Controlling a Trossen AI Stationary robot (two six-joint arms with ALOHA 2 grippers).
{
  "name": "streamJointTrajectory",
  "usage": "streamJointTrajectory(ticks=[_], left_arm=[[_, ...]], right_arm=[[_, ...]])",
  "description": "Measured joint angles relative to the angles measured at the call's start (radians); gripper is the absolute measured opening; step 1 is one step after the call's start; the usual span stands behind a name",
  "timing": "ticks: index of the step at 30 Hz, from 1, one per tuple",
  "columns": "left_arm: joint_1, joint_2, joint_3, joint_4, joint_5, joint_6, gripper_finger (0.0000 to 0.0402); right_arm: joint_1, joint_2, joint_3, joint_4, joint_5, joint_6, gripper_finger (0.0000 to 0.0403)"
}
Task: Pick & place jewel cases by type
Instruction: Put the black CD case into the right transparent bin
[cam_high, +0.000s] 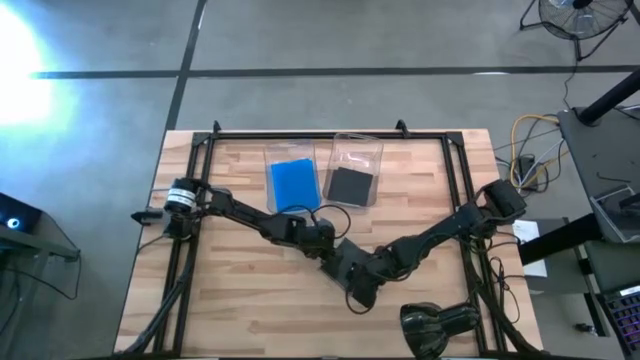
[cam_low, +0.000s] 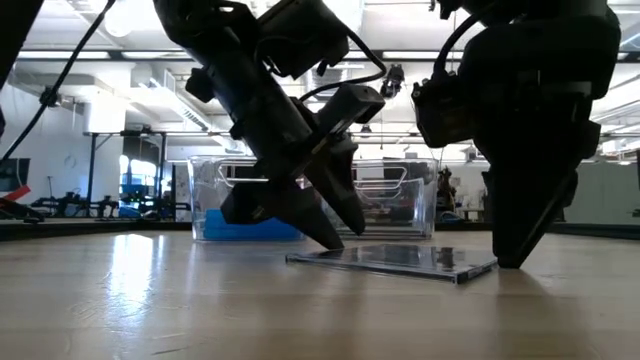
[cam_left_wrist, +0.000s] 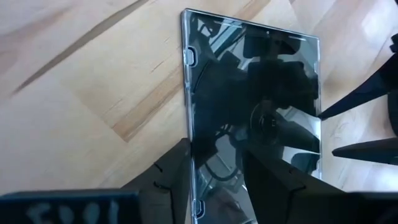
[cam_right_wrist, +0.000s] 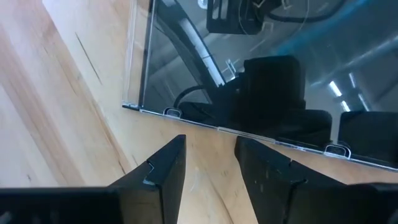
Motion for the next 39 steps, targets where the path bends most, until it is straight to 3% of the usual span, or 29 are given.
streamJointTrajectory(ticks=[10,21,31,39], left_arm=[[0.019,-0.042,0.006,0.038,0.101,-0.065,0.0115],[0.014,-0.052,0.016,0.325,0.272,-0.166,0.0114],[-0.011,-0.046,0.012,0.298,0.199,-0.196,0.0114],[-0.023,-0.046,0.008,0.245,0.122,-0.186,0.0114]], right_arm=[[0.044,-0.005,0.000,-0.034,-0.073,-0.056,0.0144],[0.053,-0.005,-0.004,-0.043,-0.089,-0.065,0.0144],[0.053,-0.006,-0.005,-0.040,-0.055,-0.067,0.0144],[0.081,-0.017,-0.006,-0.033,0.031,-0.018,0.0144]])
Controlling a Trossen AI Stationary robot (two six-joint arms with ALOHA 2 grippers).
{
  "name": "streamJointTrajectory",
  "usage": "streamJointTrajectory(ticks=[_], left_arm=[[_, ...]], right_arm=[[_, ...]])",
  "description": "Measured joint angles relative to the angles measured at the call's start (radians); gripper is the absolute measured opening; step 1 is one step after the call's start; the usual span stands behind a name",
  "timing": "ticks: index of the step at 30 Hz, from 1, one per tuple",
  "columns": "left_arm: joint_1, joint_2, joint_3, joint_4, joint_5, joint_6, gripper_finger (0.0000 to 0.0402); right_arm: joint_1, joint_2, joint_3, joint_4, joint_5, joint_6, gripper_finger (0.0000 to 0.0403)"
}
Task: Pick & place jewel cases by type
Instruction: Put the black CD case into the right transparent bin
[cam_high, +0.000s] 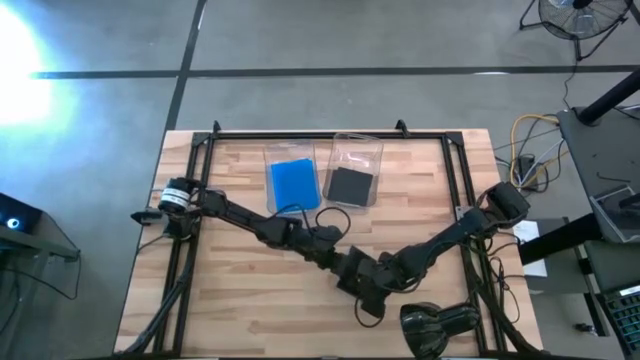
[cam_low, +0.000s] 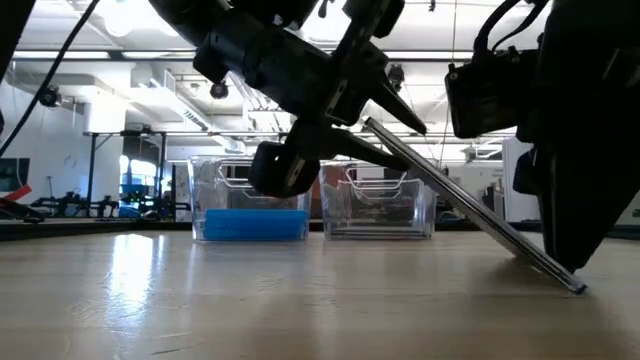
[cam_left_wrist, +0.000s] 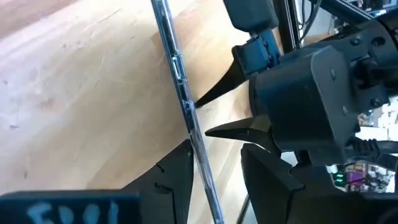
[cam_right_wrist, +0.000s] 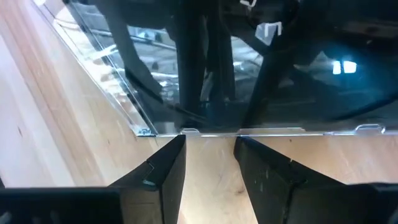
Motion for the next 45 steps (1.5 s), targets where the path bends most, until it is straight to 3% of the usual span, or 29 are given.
streamJointTrajectory(ticks=[8,14,17,25,31,34,39,45], left_arm=[[0.000,0.010,0.000,0.006,-0.017,0.035,0.0107],[0.000,0.020,0.004,-0.017,-0.018,0.051,0.0021],[0.000,0.008,0.004,-0.062,-0.035,0.056,0.0004],[0.061,-0.164,0.004,-0.222,-0.124,0.092,0.0000],[0.236,-0.391,0.035,-0.222,-0.156,0.164,0.0000],[0.325,-0.445,0.073,-0.370,-0.162,0.234,0.0000],[0.385,-0.445,0.096,-0.465,-0.191,0.283,0.0000],[0.396,-0.331,0.094,-0.350,-0.132,0.308,0.0000]], right_arm=[[0.008,0.001,0.000,0.017,0.033,0.027,0.0144],[0.012,0.001,-0.001,0.026,0.036,0.031,0.0143],[0.035,-0.004,-0.001,0.026,0.067,0.057,0.0143],[0.190,-0.107,-0.003,-0.068,0.285,0.278,0.0143],[0.267,-0.157,-0.003,-0.144,0.415,0.462,0.0143],[0.263,-0.151,-0.005,-0.147,0.425,0.471,0.0143],[0.187,-0.099,-0.023,-0.147,0.495,0.600,0.0143],[0.113,-0.104,-0.037,-0.176,0.440,0.472,0.0143]])
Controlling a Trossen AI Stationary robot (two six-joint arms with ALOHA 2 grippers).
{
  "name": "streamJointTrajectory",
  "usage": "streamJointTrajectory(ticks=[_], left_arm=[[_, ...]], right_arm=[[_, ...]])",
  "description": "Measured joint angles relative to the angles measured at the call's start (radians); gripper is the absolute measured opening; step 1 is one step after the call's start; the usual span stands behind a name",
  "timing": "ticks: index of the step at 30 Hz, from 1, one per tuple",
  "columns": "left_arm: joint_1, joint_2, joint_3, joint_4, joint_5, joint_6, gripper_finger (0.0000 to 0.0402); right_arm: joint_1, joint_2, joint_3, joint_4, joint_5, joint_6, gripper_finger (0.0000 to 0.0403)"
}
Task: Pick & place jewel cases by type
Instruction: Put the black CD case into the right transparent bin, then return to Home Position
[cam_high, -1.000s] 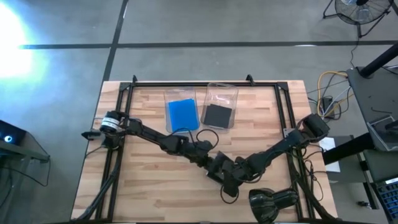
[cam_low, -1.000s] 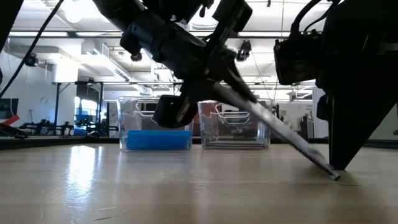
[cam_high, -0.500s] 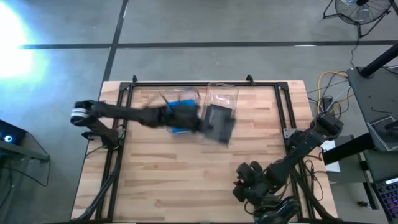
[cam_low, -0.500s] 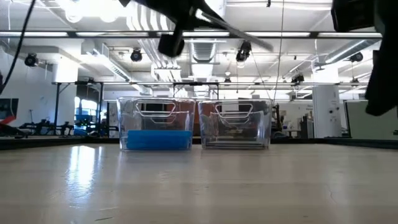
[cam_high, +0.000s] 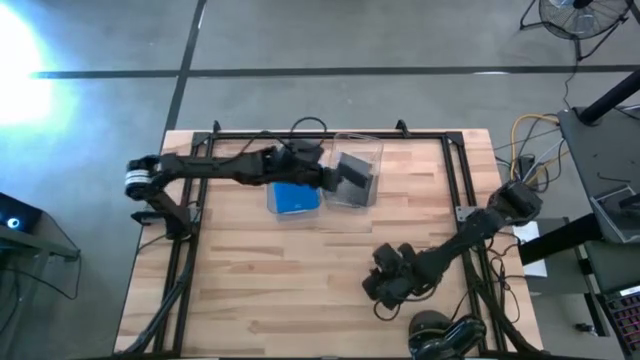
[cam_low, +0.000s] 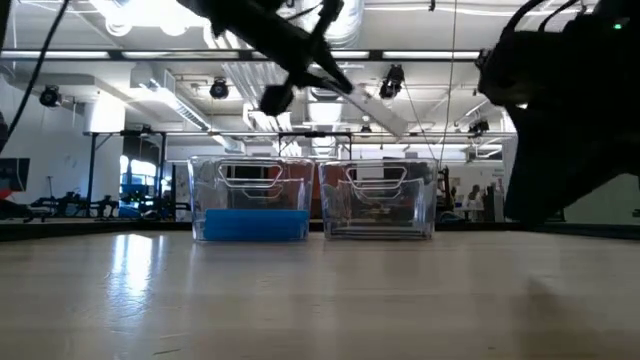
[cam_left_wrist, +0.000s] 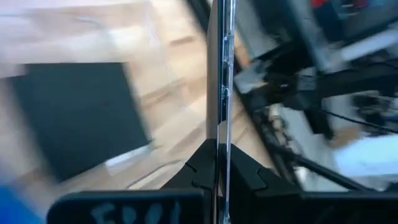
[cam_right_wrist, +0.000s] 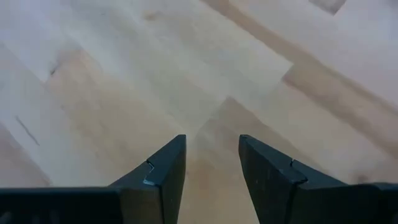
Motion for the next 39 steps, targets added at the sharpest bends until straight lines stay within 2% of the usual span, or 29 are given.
streamJointTrajectory(ticks=[3,8,12,15,21,23,26,28,32,36,39], left_arm=[[0.035,0.065,0.027,0.085,0.046,-0.007,0.0000],[0.121,0.174,0.099,0.095,0.134,-0.027,0.0000],[0.166,0.261,0.176,-0.073,0.143,-0.047,0.0000],[0.178,0.327,0.229,-0.222,0.153,-0.006,0.0000],[0.175,0.380,0.387,-0.328,0.158,0.147,0.0001],[0.171,0.382,0.443,-0.381,0.114,0.221,0.0010],[0.166,0.385,0.529,-0.550,-0.041,0.358,0.0040],[0.166,0.379,0.574,-0.625,-0.113,0.395,0.0060],[0.169,0.369,0.612,-0.633,-0.098,0.365,0.0083],[0.153,0.349,0.672,-0.680,-0.068,0.445,0.0084],[0.135,0.284,0.726,-0.714,-0.197,0.500,0.0085]], right_arm=[[-0.014,-0.057,0.000,-0.043,0.035,-0.011,0.0143],[-0.013,-0.160,-0.023,-0.200,0.089,0.106,0.0143],[-0.014,-0.225,-0.064,-0.203,0.085,0.124,0.0143],[-0.015,-0.252,-0.088,-0.193,0.083,0.133,0.0143],[-0.014,-0.262,-0.131,-0.175,0.075,0.153,0.0144],[-0.014,-0.263,-0.140,-0.160,0.058,0.150,0.0144],[-0.014,-0.263,-0.147,-0.156,0.043,0.149,0.0144],[-0.014,-0.263,-0.148,-0.156,0.043,0.129,0.0144],[-0.021,-0.264,-0.148,-0.148,0.036,0.079,0.0144],[-0.029,-0.269,-0.148,-0.147,0.018,0.043,0.0144],[-0.030,-0.276,-0.152,-0.146,0.007,0.041,0.0144]])
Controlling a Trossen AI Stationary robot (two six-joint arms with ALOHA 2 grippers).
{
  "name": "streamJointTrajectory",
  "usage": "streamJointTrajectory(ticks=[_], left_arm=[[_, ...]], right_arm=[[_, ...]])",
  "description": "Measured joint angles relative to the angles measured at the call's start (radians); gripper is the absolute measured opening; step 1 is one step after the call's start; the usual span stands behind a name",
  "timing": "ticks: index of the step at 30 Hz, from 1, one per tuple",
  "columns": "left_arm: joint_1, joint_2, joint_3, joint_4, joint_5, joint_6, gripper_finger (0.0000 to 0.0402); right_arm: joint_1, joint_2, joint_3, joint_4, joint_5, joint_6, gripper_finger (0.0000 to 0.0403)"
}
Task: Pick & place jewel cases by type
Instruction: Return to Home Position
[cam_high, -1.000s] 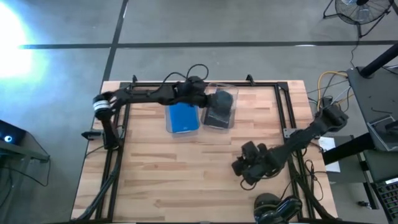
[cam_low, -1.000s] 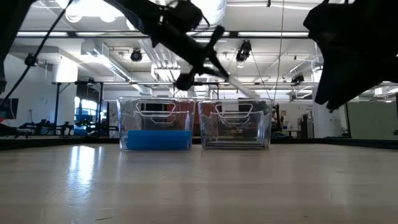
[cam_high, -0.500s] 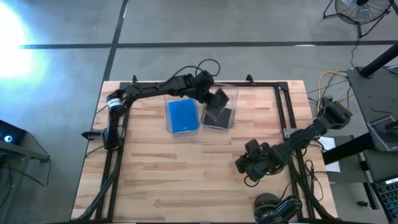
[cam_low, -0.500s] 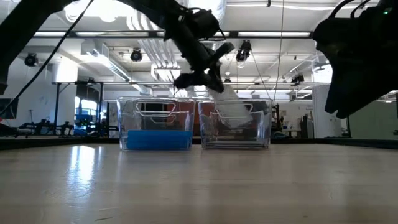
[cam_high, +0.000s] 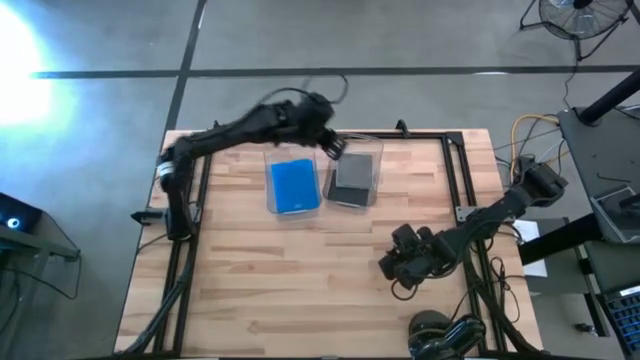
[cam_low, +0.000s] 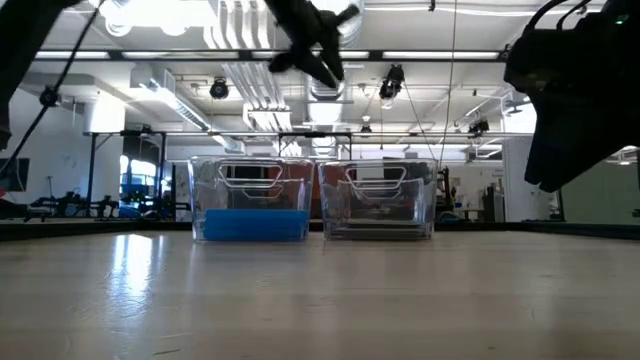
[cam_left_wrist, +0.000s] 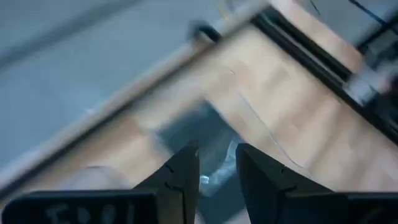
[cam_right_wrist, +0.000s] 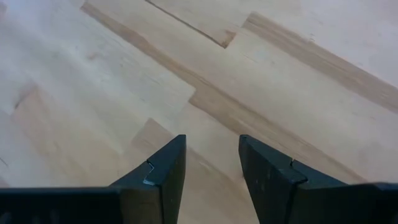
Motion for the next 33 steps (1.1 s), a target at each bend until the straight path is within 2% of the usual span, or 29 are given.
streamJointTrajectory(ticks=[2,3,6,8,10,12,14,16,18,20,23,24,25,26,28,30,33], left_arm=[[-0.008,-0.044,0.004,-0.055,-0.093,0.000,0.0085],[-0.010,-0.057,0.000,-0.094,-0.100,0.001,0.0085],[-0.048,-0.078,-0.040,-0.316,-0.095,-0.025,0.0085],[-0.114,-0.105,-0.084,-0.345,-0.083,-0.039,0.0085],[-0.191,-0.176,-0.128,-0.301,-0.029,0.029,0.0085],[-0.259,-0.270,-0.193,-0.142,0.049,0.116,0.0085],[-0.296,-0.355,-0.307,0.077,0.136,0.134,0.0085],[-0.295,-0.433,-0.447,0.285,0.244,0.089,0.0085],[-0.284,-0.506,-0.601,0.431,0.297,0.017,0.0085],[-0.278,-0.586,-0.728,0.488,0.298,-0.069,0.0085],[-0.295,-0.732,-0.888,0.623,0.259,-0.345,0.0085],[-0.320,-0.766,-0.950,0.717,0.233,-0.342,0.0085],[-0.360,-0.796,-1.015,0.828,0.211,-0.266,0.0085],[-0.405,-0.829,-1.083,0.956,0.212,-0.176,0.0085],[-0.467,-0.892,-1.228,1.202,0.221,-0.114,0.0085],[-0.511,-0.945,-1.386,1.345,0.202,-0.103,0.0085],[-0.554,-1.048,-1.580,1.516,0.110,-0.086,0.0085]], right_arm=[[0.000,-0.001,-0.002,-0.001,-0.002,0.000,0.0143],[0.001,-0.001,-0.004,0.001,-0.004,0.000,0.0143],[-0.002,-0.002,-0.007,0.001,-0.005,-0.011,0.0143],[-0.012,-0.022,-0.007,0.018,-0.008,-0.047,0.0143],[-0.040,-0.081,-0.003,0.100,-0.011,-0.206,0.0143],[-0.081,-0.171,-0.002,0.180,-0.017,-0.408,0.0141],[-0.139,-0.274,-0.013,0.209,-0.059,-0.561,0.0138],[-0.211,-0.387,-0.020,0.209,-0.151,-0.665,0.0132],[-0.273,-0.504,-0.020,0.182,-0.197,-0.703,0.0126],[-0.322,-0.618,-0.011,0.097,-0.200,-0.680,0.0120],[-0.365,-0.774,-0.008,0.024,-0.184,-0.522,0.0114],[-0.369,-0.825,-0.010,0.020,-0.174,-0.495,0.0112],[-0.368,-0.869,-0.014,0.032,-0.169,-0.509,0.0111],[-0.359,-0.907,-0.018,0.059,-0.172,-0.592,0.0110],[-0.336,-0.971,-0.040,0.143,-0.202,-0.749,0.0109],[-0.322,-1.038,-0.087,0.165,-0.203,-0.804,0.0109],[-0.318,-1.157,-0.185,0.213,-0.218,-0.853,0.0109]])
